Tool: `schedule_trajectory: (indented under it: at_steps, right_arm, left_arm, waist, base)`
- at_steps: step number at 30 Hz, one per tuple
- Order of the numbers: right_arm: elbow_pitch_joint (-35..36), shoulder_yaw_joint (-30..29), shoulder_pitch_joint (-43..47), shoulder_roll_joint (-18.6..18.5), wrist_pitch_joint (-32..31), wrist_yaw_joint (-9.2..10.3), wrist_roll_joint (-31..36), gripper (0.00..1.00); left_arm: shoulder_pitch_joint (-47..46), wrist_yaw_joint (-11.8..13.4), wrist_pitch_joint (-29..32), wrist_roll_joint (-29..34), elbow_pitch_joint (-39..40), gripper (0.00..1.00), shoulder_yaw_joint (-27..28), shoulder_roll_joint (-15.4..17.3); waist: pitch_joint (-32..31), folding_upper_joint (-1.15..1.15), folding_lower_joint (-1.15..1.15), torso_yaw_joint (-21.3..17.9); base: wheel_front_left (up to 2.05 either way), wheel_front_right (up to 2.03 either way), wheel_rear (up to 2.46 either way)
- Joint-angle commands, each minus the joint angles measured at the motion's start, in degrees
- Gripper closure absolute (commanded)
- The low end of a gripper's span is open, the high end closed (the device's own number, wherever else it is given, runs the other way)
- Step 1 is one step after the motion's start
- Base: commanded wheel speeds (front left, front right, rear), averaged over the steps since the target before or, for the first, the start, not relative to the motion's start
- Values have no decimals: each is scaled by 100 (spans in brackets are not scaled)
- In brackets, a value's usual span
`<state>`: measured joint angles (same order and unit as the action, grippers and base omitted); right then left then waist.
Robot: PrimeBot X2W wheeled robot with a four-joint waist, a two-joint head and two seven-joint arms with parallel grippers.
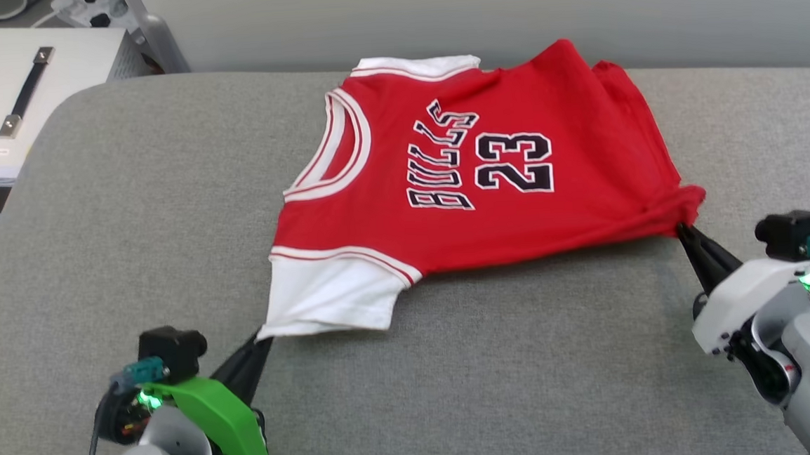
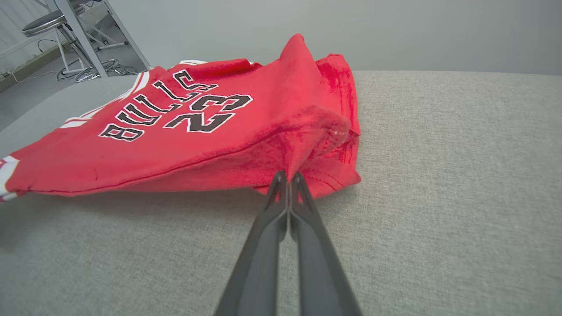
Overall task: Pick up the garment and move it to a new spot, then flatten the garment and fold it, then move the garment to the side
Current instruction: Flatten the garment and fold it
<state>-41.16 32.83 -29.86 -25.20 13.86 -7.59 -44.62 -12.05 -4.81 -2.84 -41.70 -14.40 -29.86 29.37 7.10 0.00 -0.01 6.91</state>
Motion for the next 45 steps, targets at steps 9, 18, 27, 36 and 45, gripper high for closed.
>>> schedule_trajectory:
  at_steps: [9,18,27,36,45]
  right_arm:
    - [642,93,977,-472,-513,10,-583,100]
    - [1389,7,1934,-933,-818,10,-621,100]
    - [2207,-783,2886,-950,-935,10,-143,100]
    - [3031,-1727,3323,-502,-1208,10,541,100]
    - [3367,-2286,3004,-17,-1673,10,1125,100]
  left_arm:
    - [853,-41,665,-305,840,100,-352,359]
    - [1641,-52,1446,-741,1772,100,-700,751]
    - [2169,21,1718,-1178,2458,100,-677,1100]
    - [1654,88,1227,-1015,2618,100,-249,985]
    - [563,-3,1329,-773,2185,100,-211,729]
  waist:
    - [-550,0,1,14]
    - [-819,0,1,14]
    - [-944,0,1,-15]
    - [-685,0,1,-43]
    - [-256,0,1,-150]
  base:
    - [0,0,0]
    - [0,0,0]
    - [0,0,0]
    - [0,0,0]
    - [0,0,0]
